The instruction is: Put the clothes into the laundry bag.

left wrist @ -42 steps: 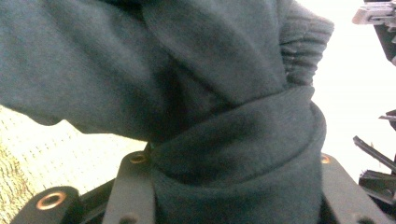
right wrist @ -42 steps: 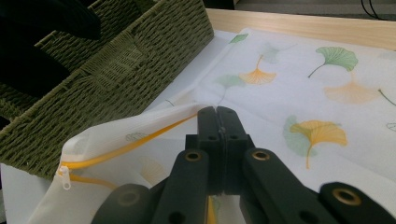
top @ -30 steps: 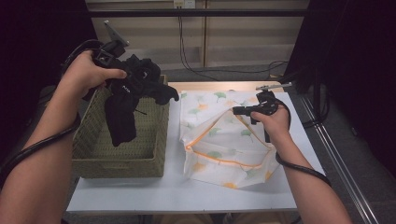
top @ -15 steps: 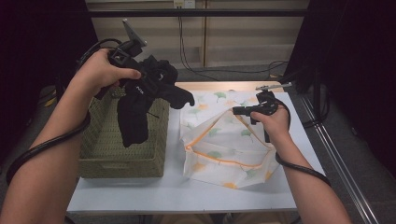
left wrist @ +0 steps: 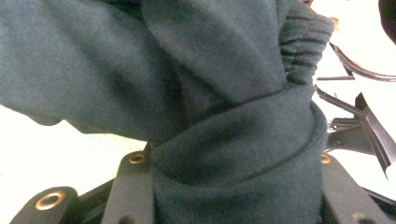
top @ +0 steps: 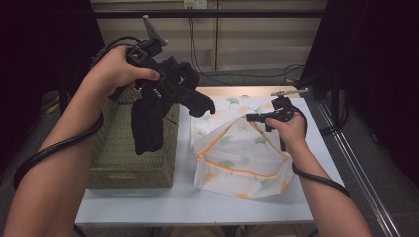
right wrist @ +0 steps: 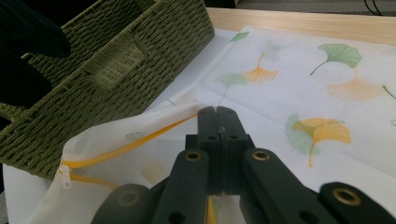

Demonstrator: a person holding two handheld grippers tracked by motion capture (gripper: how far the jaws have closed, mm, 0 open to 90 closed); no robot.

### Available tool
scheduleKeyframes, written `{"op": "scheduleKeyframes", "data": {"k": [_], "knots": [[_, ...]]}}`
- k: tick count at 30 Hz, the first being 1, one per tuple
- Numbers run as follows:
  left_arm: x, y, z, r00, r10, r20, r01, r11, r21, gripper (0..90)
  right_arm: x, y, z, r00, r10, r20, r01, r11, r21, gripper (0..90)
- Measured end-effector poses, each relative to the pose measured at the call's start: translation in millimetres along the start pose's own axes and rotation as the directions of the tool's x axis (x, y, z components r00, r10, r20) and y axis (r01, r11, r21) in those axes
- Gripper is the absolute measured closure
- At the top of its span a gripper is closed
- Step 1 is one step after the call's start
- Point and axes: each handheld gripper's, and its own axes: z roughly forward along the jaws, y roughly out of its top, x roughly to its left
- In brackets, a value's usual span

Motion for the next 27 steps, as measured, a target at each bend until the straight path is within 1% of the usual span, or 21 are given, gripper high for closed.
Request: {"op": "scheduleKeyframes", "data": {"k": [1,3,4,5,8,9,10,12,13,14,15,16,17,18,20,21,23,24,25,27], "knots": [[-1.5,0.9,0.3,0.9999,0.012,0.002,-0.012,0.9999,0.008,56.2,-0.1,-0.2,0.1,1.0000,0.001,-0.001,-0.001,1.000,-0.001,90.0],[-5.2,2.3,2.0,0.9998,0.017,0.012,-0.017,0.9998,0.010,56.2,-0.1,-0.3,0.2,1.0000,0.000,0.000,0.000,1.000,-0.001,90.0],[-7.7,3.5,3.2,0.9996,0.020,0.021,-0.020,0.9998,0.002,56.2,-0.1,-0.3,0.2,1.0000,0.000,-0.001,0.000,1.000,-0.001,90.0],[-9.1,4.4,3.5,0.9995,0.027,0.019,-0.027,0.9996,0.011,56.2,0.0,-0.4,0.2,1.0000,0.000,-0.001,0.000,1.000,-0.001,90.0],[-13.9,7.5,6.1,0.9991,0.036,0.023,-0.036,0.9992,0.019,56.2,0.0,-0.5,0.3,1.0000,-0.002,0.000,0.002,1.000,-0.001,90.0],[-15.5,8.5,7.4,0.9987,0.040,0.032,-0.041,0.9990,0.015,56.2,0.1,-0.5,0.4,1.0000,-0.002,0.001,0.002,1.000,-0.001,90.0],[-16.6,9.4,7.2,0.9986,0.045,0.029,-0.045,0.9988,0.021,56.1,0.1,-0.5,0.5,1.0000,-0.003,0.001,0.003,1.000,-0.001,90.0],[-20.5,11.6,8.9,0.9981,0.045,0.043,-0.046,0.9987,0.021,56.1,-0.3,-0.5,0.8,1.0000,-0.004,0.000,0.004,1.000,-0.001,90.0],[-21.8,13.1,8.9,0.9977,0.056,0.038,-0.058,0.9979,0.029,56.1,-0.4,-0.5,0.8,1.0000,-0.003,0.001,0.003,1.000,-0.001,90.0],[-23.9,14.7,9.4,0.9977,0.056,0.038,-0.057,0.9979,0.029,56.1,-0.3,-0.4,0.6,1.0000,0.000,-0.001,0.000,1.000,-0.003,90.0],[-24.1,15.9,8.6,0.9964,0.073,0.042,-0.075,0.9964,0.039,56.1,-0.2,-0.3,0.3,1.0000,0.002,-0.001,-0.002,1.000,-0.003,90.0],[-26.6,17.1,8.3,0.9971,0.062,0.043,-0.064,0.9974,0.034,56.1,-0.1,-0.3,0.2,1.0000,0.002,-0.001,-0.002,1.000,-0.003,90.0],[-26.8,17.8,7.2,0.9968,0.069,0.039,-0.071,0.9967,0.040,56.1,-0.1,-0.3,0.1,1.0000,0.001,-0.001,-0.001,1.000,-0.002,90.0],[-28.9,19.0,5.4,0.9974,0.064,0.033,-0.066,0.9972,0.036,56.1,-0.2,-0.3,0.1,1.0000,0.000,-0.001,0.000,1.000,-0.001,90.0],[-30.4,21.6,2.0,0.9968,0.072,0.035,-0.073,0.9966,0.039,56.1,-0.4,-0.1,-0.1,1.0000,0.003,-0.001,-0.003,1.000,-0.002,90.0],[-32.0,22.7,-0.1,0.9975,0.063,0.032,-0.064,0.9975,0.031,56.1,-0.3,0.0,-0.2,1.0000,0.003,0.000,-0.003,1.000,-0.002,90.0],[-33.9,23.6,-2.3,0.9976,0.061,0.033,-0.061,0.9977,0.027,56.1,-0.1,0.0,-0.1,1.0000,0.003,-0.003,-0.003,1.000,-0.002,90.0],[-33.7,24.2,-3.9,0.9965,0.076,0.034,-0.077,0.9965,0.032,56.0,0.1,-0.1,0.0,1.0000,0.002,-0.003,-0.002,1.000,-0.003,90.0],[-35.4,24.1,-4.5,0.9974,0.067,0.028,-0.068,0.9972,0.030,56.0,0.0,-0.1,-0.1,1.0000,0.003,-0.003,-0.003,1.000,-0.003,90.0],[-35.4,24.7,-6.0,0.9956,0.086,0.037,-0.087,0.9955,0.037,56.0,-0.6,-0.3,-0.2,1.0000,0.002,-0.003,-0.002,1.000,-0.003,90.0]]}}
